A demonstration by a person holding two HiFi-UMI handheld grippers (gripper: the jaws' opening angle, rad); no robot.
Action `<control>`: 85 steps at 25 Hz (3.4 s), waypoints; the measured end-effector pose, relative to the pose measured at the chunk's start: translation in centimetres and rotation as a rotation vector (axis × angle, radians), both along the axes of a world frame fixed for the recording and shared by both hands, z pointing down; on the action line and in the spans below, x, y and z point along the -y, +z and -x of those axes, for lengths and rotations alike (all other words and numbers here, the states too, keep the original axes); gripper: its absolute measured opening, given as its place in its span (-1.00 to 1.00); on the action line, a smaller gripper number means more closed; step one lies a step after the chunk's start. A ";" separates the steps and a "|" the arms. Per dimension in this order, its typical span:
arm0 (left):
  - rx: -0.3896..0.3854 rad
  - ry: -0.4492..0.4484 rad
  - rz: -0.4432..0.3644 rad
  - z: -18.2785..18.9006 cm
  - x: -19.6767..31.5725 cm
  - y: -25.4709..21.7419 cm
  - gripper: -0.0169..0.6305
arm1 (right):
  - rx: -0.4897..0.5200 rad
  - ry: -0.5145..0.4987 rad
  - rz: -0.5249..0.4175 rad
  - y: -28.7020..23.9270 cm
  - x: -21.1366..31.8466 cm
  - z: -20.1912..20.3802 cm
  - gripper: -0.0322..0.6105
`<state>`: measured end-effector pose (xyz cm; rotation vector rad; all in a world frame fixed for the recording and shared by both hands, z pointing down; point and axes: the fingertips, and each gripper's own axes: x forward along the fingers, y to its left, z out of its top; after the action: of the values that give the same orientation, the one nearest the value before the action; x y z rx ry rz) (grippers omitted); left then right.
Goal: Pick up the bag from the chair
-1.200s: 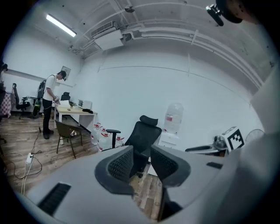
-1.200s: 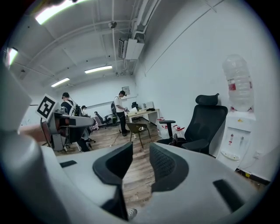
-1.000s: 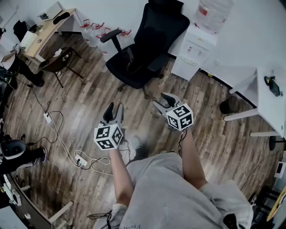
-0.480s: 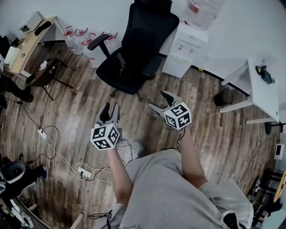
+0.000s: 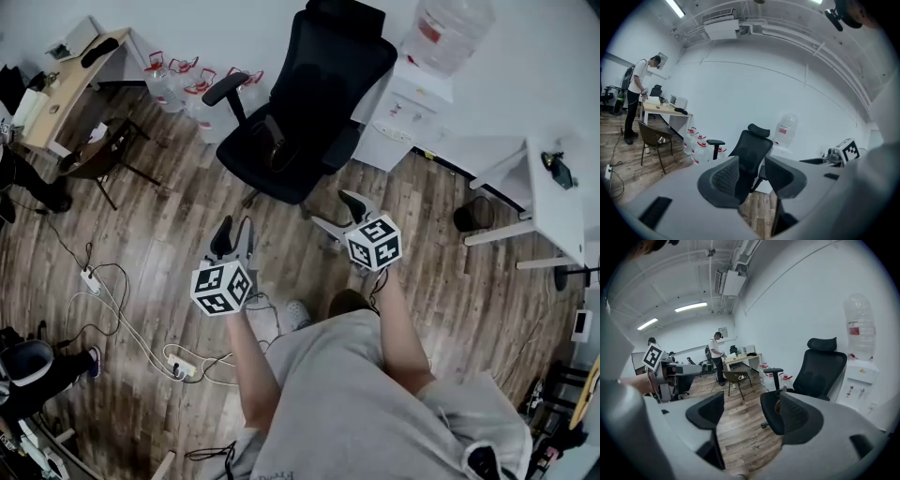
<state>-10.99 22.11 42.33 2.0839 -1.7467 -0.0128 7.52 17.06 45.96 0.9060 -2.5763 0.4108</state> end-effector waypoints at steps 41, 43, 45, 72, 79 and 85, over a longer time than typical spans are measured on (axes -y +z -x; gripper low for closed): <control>0.112 -0.017 0.110 13.0 29.9 2.4 -0.38 | 0.192 0.138 0.184 5.5 34.8 11.1 0.32; 0.109 -0.017 0.117 13.4 32.0 2.7 -0.38 | 0.188 0.147 0.194 5.9 36.9 11.3 0.32; 0.108 -0.016 0.122 13.7 33.8 2.9 -0.38 | 0.187 0.155 0.200 6.2 38.7 11.3 0.32; 0.144 0.052 0.218 14.2 39.3 7.8 -0.37 | 0.119 0.229 0.383 17.3 43.0 14.4 0.31; 0.115 0.137 0.283 12.4 39.7 12.3 -0.36 | 0.050 0.249 0.419 21.3 42.3 14.3 0.29; 0.163 0.154 0.376 14.3 38.9 18.9 -0.34 | -0.003 0.271 0.450 26.1 42.6 13.5 0.27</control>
<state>-25.34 -16.74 61.24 1.9719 -1.5275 0.5034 -6.01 -25.57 72.05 1.0755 -2.2184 1.0134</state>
